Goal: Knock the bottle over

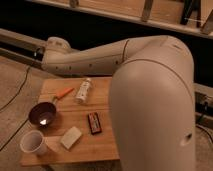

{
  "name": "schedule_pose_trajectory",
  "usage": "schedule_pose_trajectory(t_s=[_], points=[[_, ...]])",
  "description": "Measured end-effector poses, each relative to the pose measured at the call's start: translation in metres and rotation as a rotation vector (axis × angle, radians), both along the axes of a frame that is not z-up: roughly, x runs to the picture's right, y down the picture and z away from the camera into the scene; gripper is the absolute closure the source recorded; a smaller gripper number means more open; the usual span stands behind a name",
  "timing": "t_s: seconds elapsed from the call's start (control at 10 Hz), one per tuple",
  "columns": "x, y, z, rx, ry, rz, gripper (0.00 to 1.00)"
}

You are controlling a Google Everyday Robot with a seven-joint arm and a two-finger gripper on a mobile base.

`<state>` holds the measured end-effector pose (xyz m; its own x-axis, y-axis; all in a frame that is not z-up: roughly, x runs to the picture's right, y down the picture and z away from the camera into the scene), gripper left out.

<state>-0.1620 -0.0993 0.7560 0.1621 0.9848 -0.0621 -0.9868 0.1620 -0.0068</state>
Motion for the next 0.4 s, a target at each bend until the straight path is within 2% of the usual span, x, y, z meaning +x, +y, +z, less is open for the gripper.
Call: schedule_pose_trajectory(t_s=[0.4], points=[[-0.0020,0.0015,-0.0009,-0.013,-0.009,-0.001,1.00]])
